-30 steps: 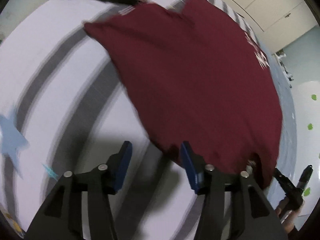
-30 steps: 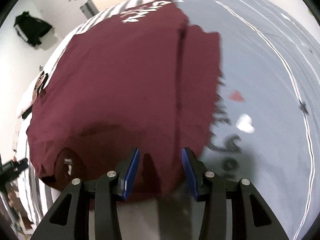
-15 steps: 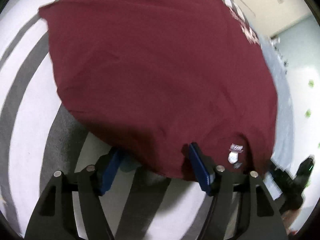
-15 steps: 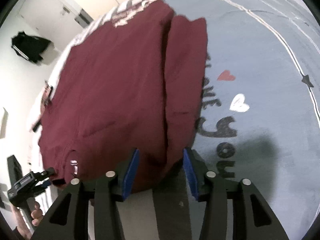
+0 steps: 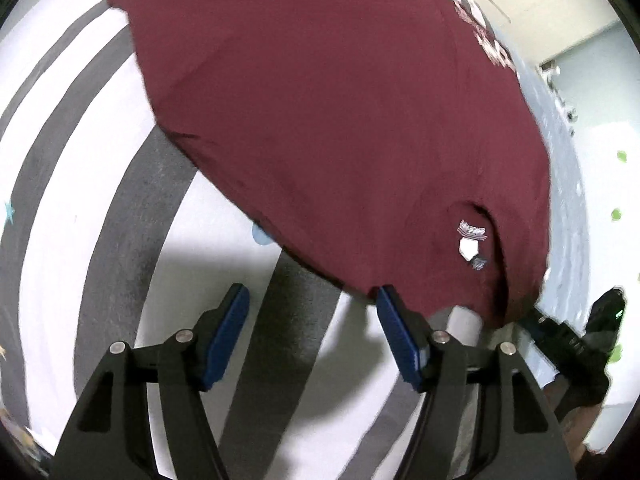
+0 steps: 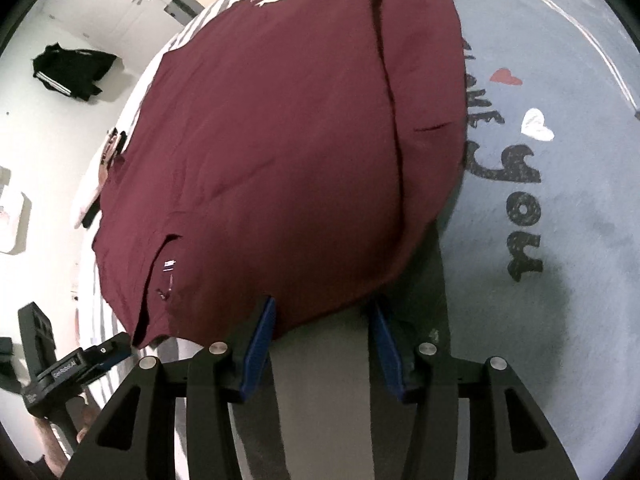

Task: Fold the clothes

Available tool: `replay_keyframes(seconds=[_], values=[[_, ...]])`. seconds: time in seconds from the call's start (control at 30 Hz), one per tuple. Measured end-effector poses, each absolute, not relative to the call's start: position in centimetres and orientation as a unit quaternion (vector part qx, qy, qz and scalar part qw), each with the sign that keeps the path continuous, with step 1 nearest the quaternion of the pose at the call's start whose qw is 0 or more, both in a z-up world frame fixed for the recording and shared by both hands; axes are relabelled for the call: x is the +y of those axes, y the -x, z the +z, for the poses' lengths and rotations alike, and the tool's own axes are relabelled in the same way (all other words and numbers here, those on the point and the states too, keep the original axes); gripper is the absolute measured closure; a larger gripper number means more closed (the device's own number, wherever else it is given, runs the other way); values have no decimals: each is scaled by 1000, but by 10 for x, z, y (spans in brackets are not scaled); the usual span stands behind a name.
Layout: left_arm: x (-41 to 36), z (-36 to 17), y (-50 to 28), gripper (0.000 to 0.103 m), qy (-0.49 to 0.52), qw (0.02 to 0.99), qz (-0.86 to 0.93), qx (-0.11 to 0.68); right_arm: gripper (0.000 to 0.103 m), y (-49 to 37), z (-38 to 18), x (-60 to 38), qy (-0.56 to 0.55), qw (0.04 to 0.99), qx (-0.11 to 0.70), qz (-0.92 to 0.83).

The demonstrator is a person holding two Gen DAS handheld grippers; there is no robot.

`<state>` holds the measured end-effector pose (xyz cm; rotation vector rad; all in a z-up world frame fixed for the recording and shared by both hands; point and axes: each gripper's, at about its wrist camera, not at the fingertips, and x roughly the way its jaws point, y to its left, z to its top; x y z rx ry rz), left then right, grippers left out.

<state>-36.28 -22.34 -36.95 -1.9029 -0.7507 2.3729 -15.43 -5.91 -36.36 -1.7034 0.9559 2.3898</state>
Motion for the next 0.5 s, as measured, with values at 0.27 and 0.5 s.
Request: replay_keyframes(seconds=[0.27, 0.5], values=[[-237, -371, 386, 39, 589, -12, 766, -259, 57, 168, -370, -49, 539, 16, 324, 777], [-232, -363, 392, 97, 589, -27, 785, -191, 97, 184, -378, -46, 532, 15, 325, 782]])
